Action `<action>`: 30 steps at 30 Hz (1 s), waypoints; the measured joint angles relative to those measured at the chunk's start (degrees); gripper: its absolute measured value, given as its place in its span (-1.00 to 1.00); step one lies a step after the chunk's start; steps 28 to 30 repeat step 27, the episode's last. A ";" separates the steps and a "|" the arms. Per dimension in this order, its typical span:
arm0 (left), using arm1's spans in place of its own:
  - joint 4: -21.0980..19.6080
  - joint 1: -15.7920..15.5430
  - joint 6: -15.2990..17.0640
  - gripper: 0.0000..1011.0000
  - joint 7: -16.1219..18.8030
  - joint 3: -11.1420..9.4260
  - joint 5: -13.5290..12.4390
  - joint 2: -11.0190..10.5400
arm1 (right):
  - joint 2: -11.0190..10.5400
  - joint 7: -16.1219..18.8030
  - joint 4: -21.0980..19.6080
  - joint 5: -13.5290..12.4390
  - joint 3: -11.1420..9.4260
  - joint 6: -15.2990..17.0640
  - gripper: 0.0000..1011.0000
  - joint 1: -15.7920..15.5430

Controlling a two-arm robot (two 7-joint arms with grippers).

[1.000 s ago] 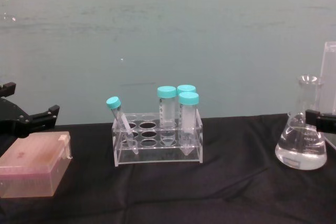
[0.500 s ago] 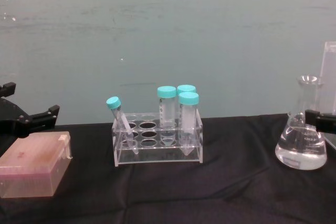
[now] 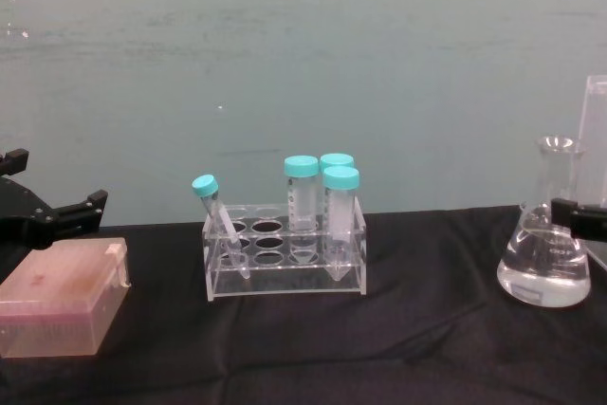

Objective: Place the experimental apparatus aside using one hand.

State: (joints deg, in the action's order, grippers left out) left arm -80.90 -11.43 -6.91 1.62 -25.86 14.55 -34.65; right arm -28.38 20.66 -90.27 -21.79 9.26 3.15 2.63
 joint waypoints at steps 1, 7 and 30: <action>0.00 0.00 0.00 0.98 0.00 0.00 0.00 0.00 | 0.00 0.00 0.00 0.00 0.00 0.00 0.98 0.00; 0.00 -0.01 0.00 0.98 0.00 0.00 0.00 0.00 | 0.00 0.01 0.00 0.00 0.00 0.00 0.98 0.00; 0.00 0.00 0.00 0.98 0.00 0.00 0.00 0.00 | 0.00 0.01 0.00 0.00 0.00 0.00 0.98 0.00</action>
